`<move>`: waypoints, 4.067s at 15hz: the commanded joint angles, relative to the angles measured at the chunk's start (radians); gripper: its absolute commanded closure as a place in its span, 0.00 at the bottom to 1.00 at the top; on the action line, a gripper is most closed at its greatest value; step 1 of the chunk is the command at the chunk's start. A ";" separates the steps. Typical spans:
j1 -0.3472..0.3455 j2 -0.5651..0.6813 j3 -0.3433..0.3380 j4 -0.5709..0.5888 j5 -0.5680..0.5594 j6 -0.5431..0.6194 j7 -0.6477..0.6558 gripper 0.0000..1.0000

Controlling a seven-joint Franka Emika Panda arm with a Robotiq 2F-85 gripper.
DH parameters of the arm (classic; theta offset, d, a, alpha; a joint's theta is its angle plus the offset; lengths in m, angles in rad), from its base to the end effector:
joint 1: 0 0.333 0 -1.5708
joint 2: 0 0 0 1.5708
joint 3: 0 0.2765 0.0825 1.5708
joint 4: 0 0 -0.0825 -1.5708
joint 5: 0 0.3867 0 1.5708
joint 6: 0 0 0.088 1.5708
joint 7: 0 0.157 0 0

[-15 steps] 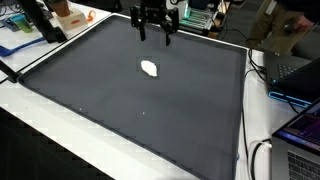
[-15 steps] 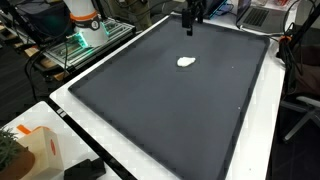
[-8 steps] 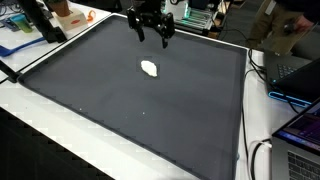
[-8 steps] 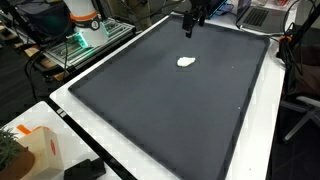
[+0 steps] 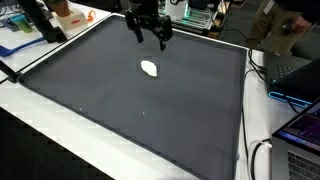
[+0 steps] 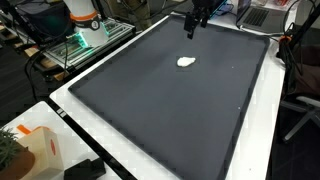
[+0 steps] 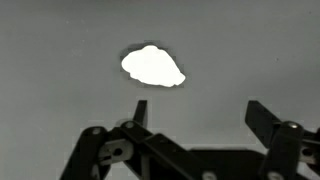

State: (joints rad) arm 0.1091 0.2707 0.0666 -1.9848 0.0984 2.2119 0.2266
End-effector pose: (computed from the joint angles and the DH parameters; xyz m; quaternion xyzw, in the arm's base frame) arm 0.5762 0.1099 0.2368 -0.9970 0.0567 0.0308 0.0424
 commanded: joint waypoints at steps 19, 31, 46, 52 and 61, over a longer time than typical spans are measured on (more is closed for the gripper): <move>0.009 0.303 -0.044 0.469 -0.024 -0.398 0.115 0.00; -0.025 0.595 -0.067 0.890 -0.008 -0.713 0.115 0.00; -0.044 0.761 -0.053 1.101 0.041 -0.824 0.133 0.00; -0.044 0.817 -0.060 1.140 0.038 -0.861 0.134 0.00; -0.053 0.896 -0.047 1.241 0.060 -0.952 0.143 0.00</move>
State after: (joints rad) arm 0.0733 1.1197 0.0061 -0.8215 0.1229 1.3184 0.3532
